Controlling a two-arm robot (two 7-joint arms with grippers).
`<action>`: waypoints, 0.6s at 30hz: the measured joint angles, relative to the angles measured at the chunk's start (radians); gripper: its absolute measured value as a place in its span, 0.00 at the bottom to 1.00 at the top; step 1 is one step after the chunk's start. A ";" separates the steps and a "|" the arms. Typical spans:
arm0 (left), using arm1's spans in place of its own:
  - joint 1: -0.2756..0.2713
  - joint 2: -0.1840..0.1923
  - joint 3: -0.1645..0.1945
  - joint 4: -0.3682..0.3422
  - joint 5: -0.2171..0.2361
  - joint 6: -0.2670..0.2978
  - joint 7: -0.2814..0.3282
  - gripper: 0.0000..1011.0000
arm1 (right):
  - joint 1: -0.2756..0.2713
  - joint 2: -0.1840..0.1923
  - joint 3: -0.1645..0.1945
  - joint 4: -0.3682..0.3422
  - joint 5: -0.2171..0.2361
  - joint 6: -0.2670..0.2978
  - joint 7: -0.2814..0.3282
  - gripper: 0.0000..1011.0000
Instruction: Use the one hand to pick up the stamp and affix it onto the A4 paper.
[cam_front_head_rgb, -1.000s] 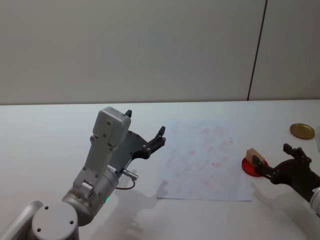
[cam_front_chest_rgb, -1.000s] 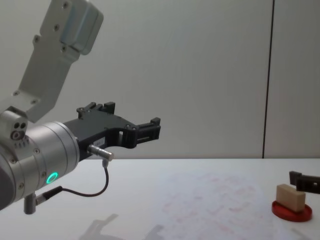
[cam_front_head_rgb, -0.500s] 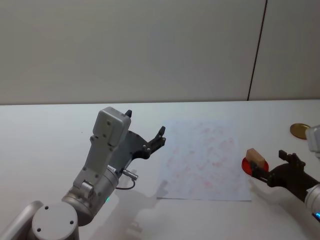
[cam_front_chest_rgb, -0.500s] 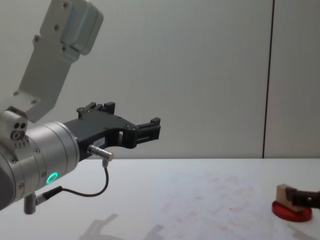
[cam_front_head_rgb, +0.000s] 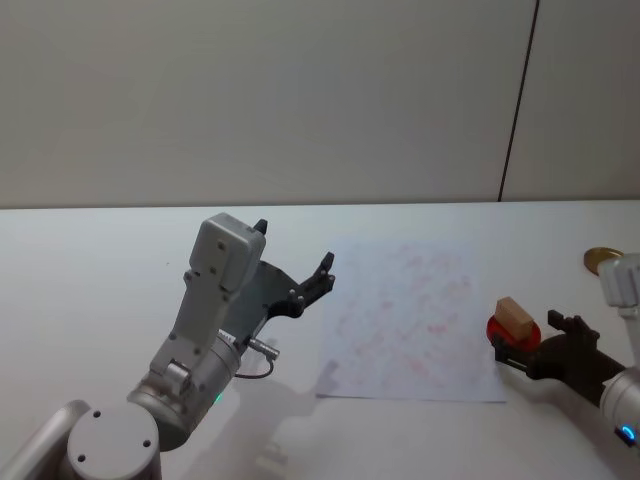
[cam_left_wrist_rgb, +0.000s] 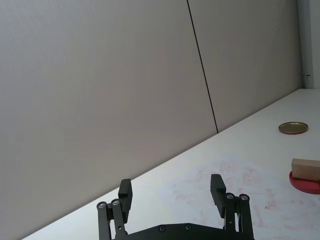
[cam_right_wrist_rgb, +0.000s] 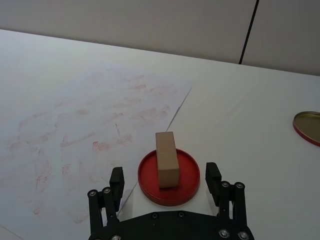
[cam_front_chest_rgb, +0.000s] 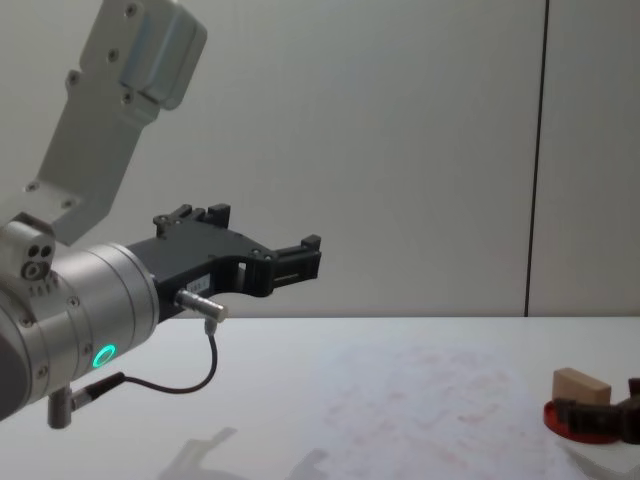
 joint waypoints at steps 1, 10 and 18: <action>0.000 0.000 0.000 0.000 0.000 0.000 0.000 0.98 | 0.003 -0.002 -0.001 0.005 0.000 0.000 0.001 0.99; 0.000 0.000 0.000 0.000 0.000 0.000 0.000 0.98 | 0.025 -0.013 -0.007 0.042 -0.007 -0.006 0.011 0.82; 0.000 0.000 0.000 0.000 0.000 0.000 0.000 0.98 | 0.039 -0.021 -0.011 0.067 -0.017 -0.018 0.012 0.59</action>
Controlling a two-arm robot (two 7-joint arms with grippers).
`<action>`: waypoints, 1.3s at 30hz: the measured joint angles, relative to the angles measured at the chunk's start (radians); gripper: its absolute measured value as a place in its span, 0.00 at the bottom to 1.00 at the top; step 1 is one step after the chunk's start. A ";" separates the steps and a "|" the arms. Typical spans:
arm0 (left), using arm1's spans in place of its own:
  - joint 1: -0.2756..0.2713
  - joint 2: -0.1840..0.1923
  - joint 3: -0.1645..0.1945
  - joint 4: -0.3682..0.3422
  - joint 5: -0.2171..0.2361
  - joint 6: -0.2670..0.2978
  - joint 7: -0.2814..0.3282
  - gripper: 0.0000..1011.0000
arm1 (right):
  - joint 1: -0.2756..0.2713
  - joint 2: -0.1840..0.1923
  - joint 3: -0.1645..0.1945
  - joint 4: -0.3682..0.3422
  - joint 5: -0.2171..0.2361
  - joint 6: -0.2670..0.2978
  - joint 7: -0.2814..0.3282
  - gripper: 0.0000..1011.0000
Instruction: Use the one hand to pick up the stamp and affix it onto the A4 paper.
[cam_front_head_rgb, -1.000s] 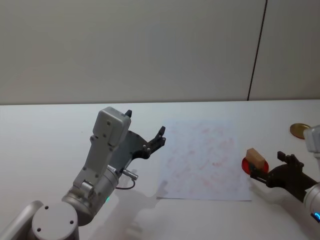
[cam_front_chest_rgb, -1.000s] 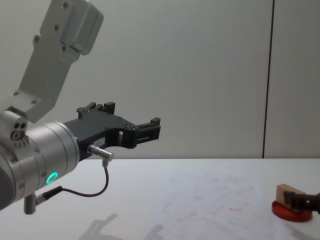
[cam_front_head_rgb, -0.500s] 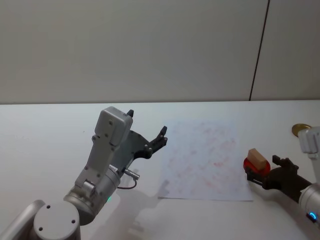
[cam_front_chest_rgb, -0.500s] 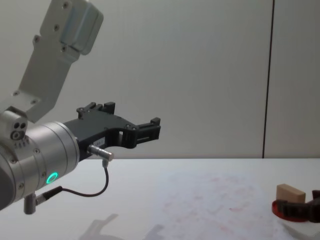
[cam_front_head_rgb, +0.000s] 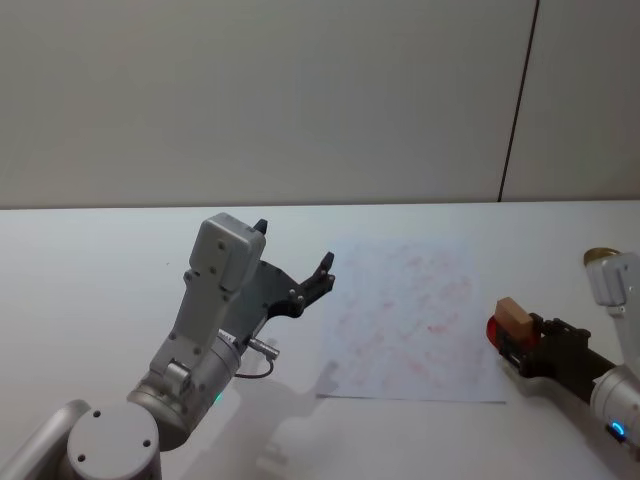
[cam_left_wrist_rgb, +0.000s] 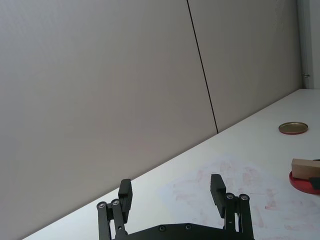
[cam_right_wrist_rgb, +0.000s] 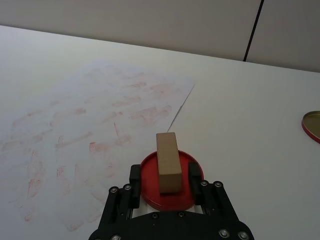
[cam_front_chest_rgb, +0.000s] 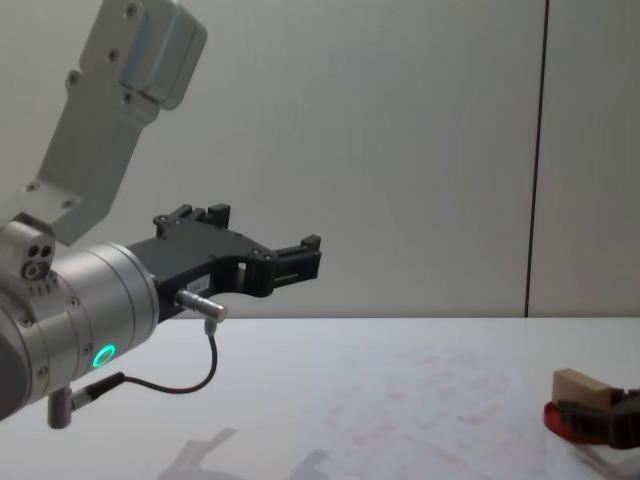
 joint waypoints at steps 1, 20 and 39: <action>0.000 0.000 0.000 0.000 0.000 0.000 0.000 0.98 | 0.002 -0.001 -0.001 0.004 -0.003 -0.004 0.000 0.55; 0.000 0.000 0.000 0.000 0.000 0.000 0.000 0.98 | 0.003 -0.004 -0.008 0.007 -0.038 -0.077 -0.007 0.21; 0.000 0.000 0.000 0.000 0.000 0.000 0.000 0.98 | -0.019 -0.023 -0.055 -0.090 -0.069 -0.112 0.098 0.21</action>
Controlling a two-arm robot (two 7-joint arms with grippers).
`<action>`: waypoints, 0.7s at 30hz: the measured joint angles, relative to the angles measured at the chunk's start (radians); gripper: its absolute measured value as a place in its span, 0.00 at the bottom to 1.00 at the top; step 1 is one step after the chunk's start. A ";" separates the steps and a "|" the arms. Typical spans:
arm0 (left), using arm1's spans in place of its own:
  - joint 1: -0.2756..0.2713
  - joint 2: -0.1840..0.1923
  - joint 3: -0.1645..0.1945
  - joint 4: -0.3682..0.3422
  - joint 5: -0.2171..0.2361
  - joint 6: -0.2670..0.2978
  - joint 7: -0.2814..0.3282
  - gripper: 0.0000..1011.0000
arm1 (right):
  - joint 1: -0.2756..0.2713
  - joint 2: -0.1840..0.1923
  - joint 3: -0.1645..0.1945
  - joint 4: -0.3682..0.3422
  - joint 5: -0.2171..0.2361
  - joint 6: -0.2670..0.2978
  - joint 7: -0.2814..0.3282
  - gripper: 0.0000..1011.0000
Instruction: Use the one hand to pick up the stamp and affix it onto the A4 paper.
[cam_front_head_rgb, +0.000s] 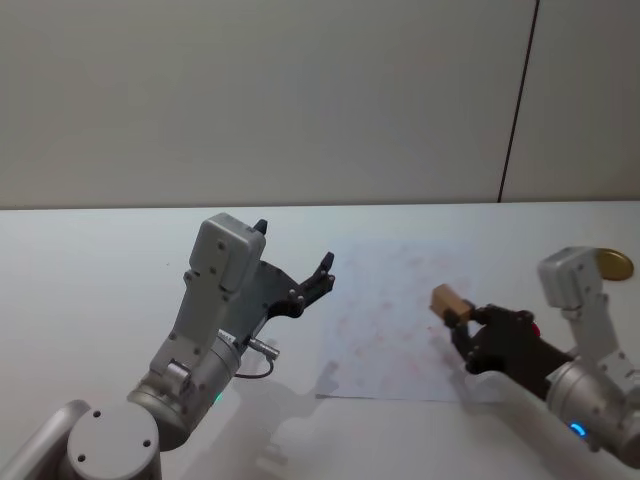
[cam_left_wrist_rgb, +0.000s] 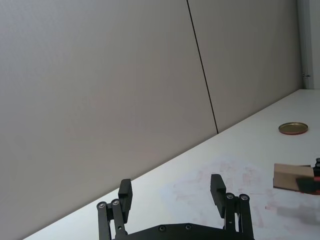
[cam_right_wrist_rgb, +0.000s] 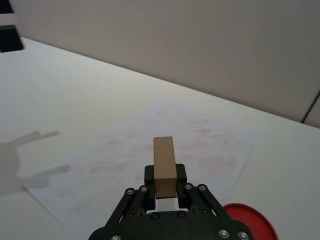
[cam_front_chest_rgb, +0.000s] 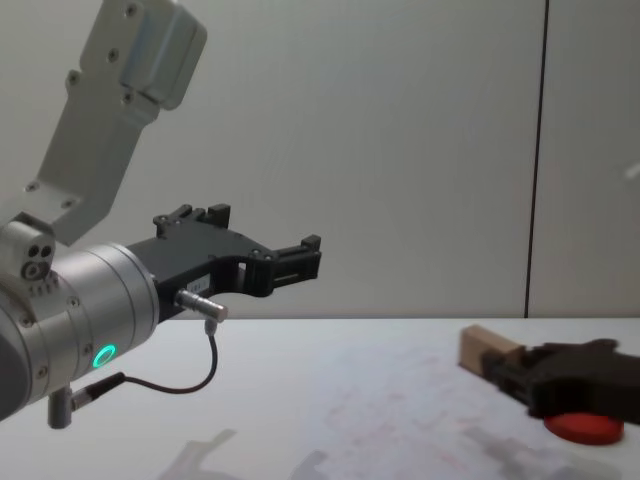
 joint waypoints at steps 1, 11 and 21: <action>0.000 0.000 0.000 0.000 0.000 0.000 0.000 0.98 | -0.001 -0.003 -0.005 -0.004 -0.002 0.003 0.005 0.21; 0.000 0.000 0.000 0.000 0.000 0.000 0.000 0.98 | -0.003 -0.033 -0.048 -0.024 -0.033 0.051 0.047 0.21; 0.000 0.000 0.000 0.000 0.000 0.000 0.000 0.98 | 0.008 -0.060 -0.079 -0.011 -0.068 0.086 0.055 0.21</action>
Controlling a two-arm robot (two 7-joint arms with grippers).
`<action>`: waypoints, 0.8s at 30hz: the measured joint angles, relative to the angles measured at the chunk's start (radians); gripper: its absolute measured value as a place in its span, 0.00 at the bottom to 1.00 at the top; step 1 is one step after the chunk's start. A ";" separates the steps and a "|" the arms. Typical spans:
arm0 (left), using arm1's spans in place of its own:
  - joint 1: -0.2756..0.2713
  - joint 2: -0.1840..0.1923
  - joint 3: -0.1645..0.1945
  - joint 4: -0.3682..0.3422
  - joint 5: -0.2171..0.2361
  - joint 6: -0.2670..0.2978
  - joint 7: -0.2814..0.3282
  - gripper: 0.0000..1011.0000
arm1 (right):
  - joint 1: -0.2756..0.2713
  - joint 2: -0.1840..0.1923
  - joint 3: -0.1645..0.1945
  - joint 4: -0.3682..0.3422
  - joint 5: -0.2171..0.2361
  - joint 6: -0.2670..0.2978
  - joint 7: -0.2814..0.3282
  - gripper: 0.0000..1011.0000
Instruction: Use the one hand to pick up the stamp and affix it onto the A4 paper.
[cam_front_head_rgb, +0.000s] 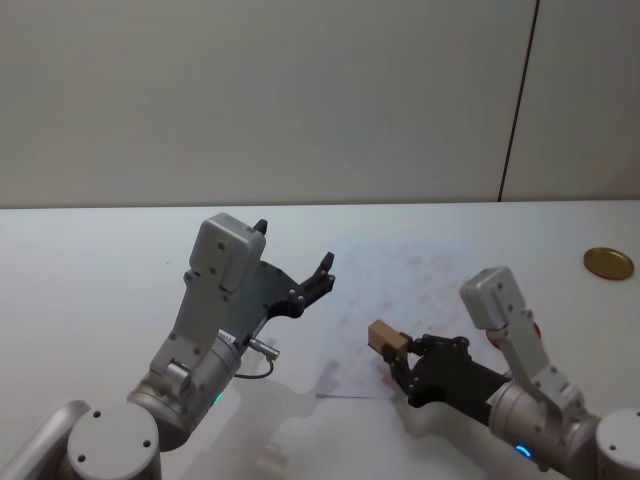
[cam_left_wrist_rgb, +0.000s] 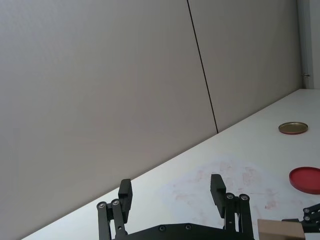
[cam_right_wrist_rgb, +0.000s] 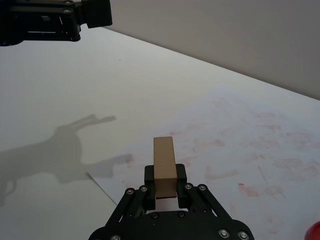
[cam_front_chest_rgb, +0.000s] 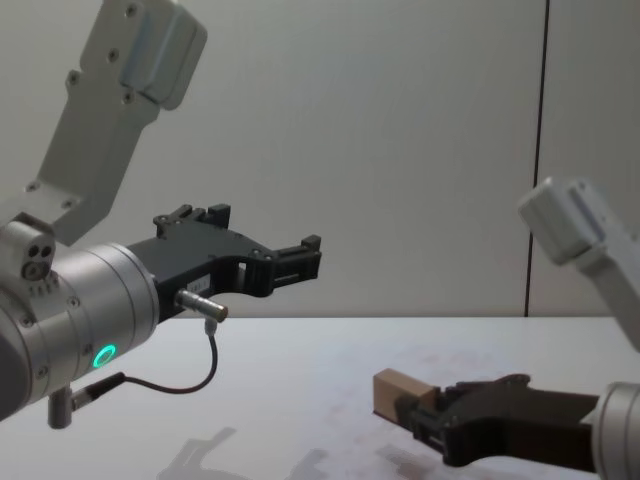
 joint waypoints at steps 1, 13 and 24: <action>0.000 0.000 0.000 0.000 0.000 0.000 0.000 0.98 | 0.001 -0.002 -0.002 0.002 -0.002 0.002 0.000 0.21; 0.000 0.000 0.000 0.000 0.000 0.000 0.000 0.98 | 0.018 -0.021 -0.020 0.038 -0.031 0.023 -0.003 0.21; 0.000 0.000 0.000 0.000 0.000 0.000 0.000 0.98 | 0.031 -0.027 -0.025 0.061 -0.047 0.045 0.007 0.21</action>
